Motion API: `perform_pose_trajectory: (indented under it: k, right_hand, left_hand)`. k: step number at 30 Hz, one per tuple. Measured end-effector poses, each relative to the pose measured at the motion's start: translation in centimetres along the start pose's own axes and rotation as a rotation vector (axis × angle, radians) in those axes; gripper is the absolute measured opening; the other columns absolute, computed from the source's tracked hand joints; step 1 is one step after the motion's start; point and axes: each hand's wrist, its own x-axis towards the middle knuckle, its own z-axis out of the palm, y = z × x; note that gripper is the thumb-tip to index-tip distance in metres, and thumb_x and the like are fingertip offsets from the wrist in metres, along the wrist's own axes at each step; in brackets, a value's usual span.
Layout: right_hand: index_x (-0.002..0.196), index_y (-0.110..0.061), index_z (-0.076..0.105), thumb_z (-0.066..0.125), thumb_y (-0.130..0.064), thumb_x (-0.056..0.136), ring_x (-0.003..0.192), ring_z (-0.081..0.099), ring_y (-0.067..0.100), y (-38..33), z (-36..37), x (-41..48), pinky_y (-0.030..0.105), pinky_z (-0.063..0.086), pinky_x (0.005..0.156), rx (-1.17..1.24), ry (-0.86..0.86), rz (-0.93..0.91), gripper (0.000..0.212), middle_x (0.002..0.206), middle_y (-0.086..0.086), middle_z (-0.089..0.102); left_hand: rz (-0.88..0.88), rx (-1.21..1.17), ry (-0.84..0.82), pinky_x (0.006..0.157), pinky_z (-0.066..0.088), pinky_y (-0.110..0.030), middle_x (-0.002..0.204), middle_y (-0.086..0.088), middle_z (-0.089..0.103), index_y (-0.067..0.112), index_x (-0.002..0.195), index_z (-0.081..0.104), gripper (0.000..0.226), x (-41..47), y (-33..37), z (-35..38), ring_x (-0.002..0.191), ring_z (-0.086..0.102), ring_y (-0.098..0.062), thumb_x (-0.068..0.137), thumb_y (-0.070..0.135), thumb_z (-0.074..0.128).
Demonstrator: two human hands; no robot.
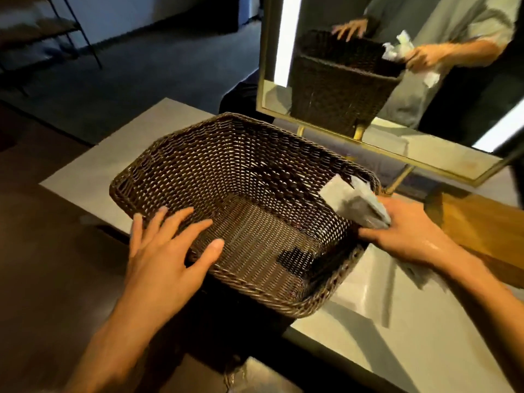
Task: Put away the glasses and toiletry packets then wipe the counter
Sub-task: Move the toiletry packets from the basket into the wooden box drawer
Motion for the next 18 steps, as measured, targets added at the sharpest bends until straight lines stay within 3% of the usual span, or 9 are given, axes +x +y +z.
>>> perform_pose_trajectory:
  k: [2,5,8,10,11,15,18]
  right_hand:
    - [0.074,-0.040,0.052,0.076,-0.035,0.074,0.070,0.054,0.003,0.8,0.6,0.1,0.017,0.035,0.058,0.082,0.038,-0.006,0.025,0.072,-0.023,0.053]
    - [0.090,-0.036,0.057,0.074,-0.036,0.074,0.082,0.061,0.017,1.9,1.3,0.1,0.026,0.043,0.068,0.151,0.071,-0.032,0.024,0.085,-0.008,0.063]
    - [0.094,-0.033,0.056,0.074,-0.037,0.076,0.085,0.065,0.020,3.3,1.1,-0.7,0.033,0.051,0.073,0.244,0.087,-0.088,0.026,0.090,-0.003,0.066]
    - [0.094,-0.034,0.055,0.074,-0.040,0.078,0.083,0.066,0.021,5.6,0.5,-1.8,0.040,0.057,0.076,0.300,0.102,-0.088,0.026,0.089,-0.005,0.064]
    - [0.095,-0.034,0.055,0.074,-0.041,0.079,0.083,0.066,0.021,7.0,0.3,-2.4,0.042,0.058,0.077,0.320,0.121,-0.078,0.026,0.089,-0.005,0.063]
    - [0.105,-0.034,0.056,0.073,-0.045,0.082,0.086,0.066,0.020,15.3,-0.3,-5.3,0.041,0.059,0.078,0.420,0.112,0.001,0.029,0.096,-0.005,0.064]
    - [0.101,-0.034,0.059,0.073,-0.040,0.084,0.083,0.064,0.016,21.6,-0.5,-6.8,0.031,0.054,0.070,0.412,0.079,0.060,0.023,0.088,-0.007,0.064]
  left_hand:
    - [0.139,-0.003,-0.011,0.125,0.012,-0.056,0.150,-0.001,0.053,0.029,0.133,0.066,0.064,-0.9,4.5,0.0,0.146,0.040,-0.028,0.087,0.067,0.043]
    - [0.341,0.034,-0.027,0.121,0.029,-0.057,0.155,-0.005,0.048,0.025,0.144,0.056,0.069,-3.5,12.8,2.6,0.145,0.042,-0.029,0.090,0.067,0.044]
    - [0.321,0.201,-0.165,0.125,0.019,-0.053,0.169,-0.012,0.017,0.023,0.161,0.021,0.088,-5.0,18.7,6.1,0.155,0.020,-0.031,0.089,0.074,0.030]
    - [0.246,0.341,-0.239,0.125,0.008,-0.051,0.170,-0.011,-0.011,0.026,0.161,-0.009,0.094,-5.5,20.3,8.1,0.158,0.001,-0.028,0.090,0.075,0.028]
    - [0.221,0.405,-0.223,0.124,0.009,-0.052,0.169,-0.012,-0.014,0.026,0.160,-0.015,0.096,-5.8,20.3,8.7,0.158,0.001,-0.029,0.091,0.074,0.032]
    - [0.127,0.519,-0.173,0.113,0.030,-0.058,0.168,-0.015,0.017,0.025,0.163,0.013,0.097,-6.9,21.3,9.4,0.152,0.030,-0.033,0.086,0.068,0.055]
    - [0.057,0.578,-0.139,0.114,0.023,-0.063,0.169,-0.016,0.013,0.026,0.163,0.012,0.097,-7.1,22.5,10.2,0.154,0.022,-0.036,0.086,0.070,0.051]
